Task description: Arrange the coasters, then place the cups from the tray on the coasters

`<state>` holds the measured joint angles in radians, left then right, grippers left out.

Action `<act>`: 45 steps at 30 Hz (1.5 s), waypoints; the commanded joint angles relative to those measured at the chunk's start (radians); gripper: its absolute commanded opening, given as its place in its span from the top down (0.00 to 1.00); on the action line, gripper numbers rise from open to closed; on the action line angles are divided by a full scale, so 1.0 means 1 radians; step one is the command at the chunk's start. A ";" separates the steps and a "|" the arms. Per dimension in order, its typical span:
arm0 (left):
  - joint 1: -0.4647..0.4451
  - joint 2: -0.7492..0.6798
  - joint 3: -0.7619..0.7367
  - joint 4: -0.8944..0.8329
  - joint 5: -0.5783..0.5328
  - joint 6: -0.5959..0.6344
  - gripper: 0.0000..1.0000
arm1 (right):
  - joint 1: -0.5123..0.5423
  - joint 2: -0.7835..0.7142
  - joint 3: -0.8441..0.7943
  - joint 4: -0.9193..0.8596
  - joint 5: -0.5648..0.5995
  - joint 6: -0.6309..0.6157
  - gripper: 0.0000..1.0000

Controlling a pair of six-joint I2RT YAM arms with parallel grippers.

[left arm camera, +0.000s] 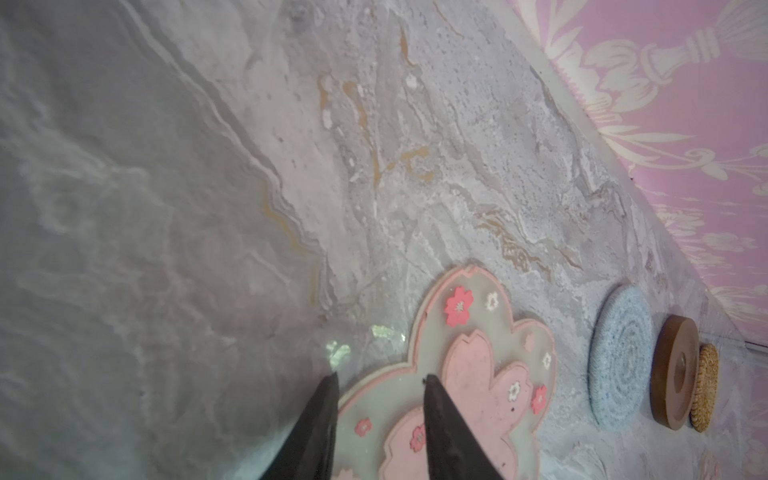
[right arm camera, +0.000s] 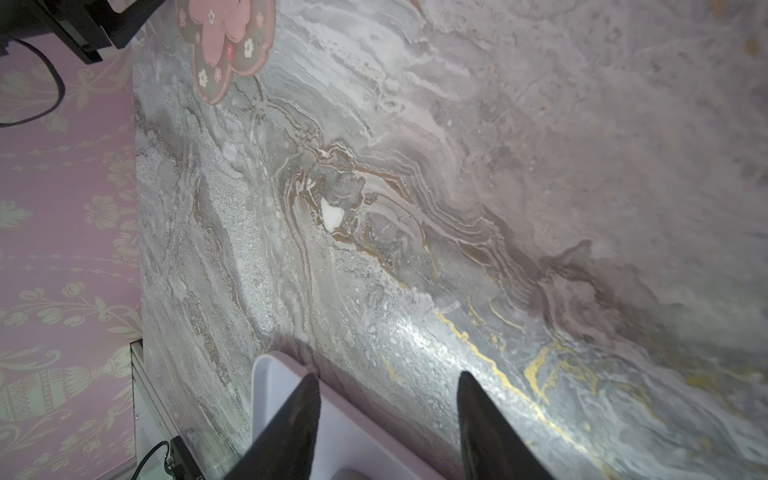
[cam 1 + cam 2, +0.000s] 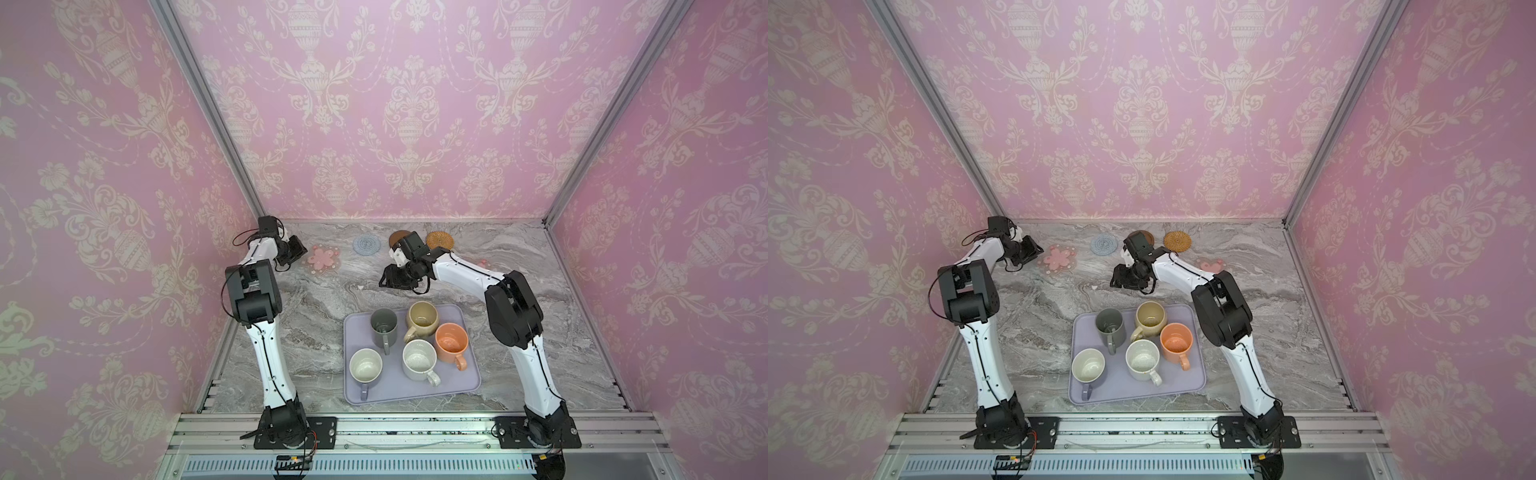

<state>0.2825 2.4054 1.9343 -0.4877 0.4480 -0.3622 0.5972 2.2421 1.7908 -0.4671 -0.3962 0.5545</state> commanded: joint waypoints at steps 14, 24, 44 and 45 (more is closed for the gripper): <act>-0.043 0.100 0.056 -0.104 -0.039 0.091 0.61 | 0.002 -0.061 -0.022 0.007 0.005 0.012 0.46; -0.068 0.163 0.147 -0.163 0.012 0.086 0.61 | 0.002 -0.027 0.019 -0.003 -0.002 0.017 0.46; -0.089 0.058 -0.046 -0.218 0.049 0.076 0.61 | 0.002 -0.031 -0.018 0.039 -0.004 0.017 0.46; -0.089 0.061 -0.046 -0.218 0.047 0.068 0.61 | 0.002 -0.018 0.002 0.033 -0.007 0.010 0.46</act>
<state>0.1997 2.4100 1.9366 -0.5240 0.5117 -0.2783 0.5972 2.2166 1.7725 -0.4458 -0.3965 0.5549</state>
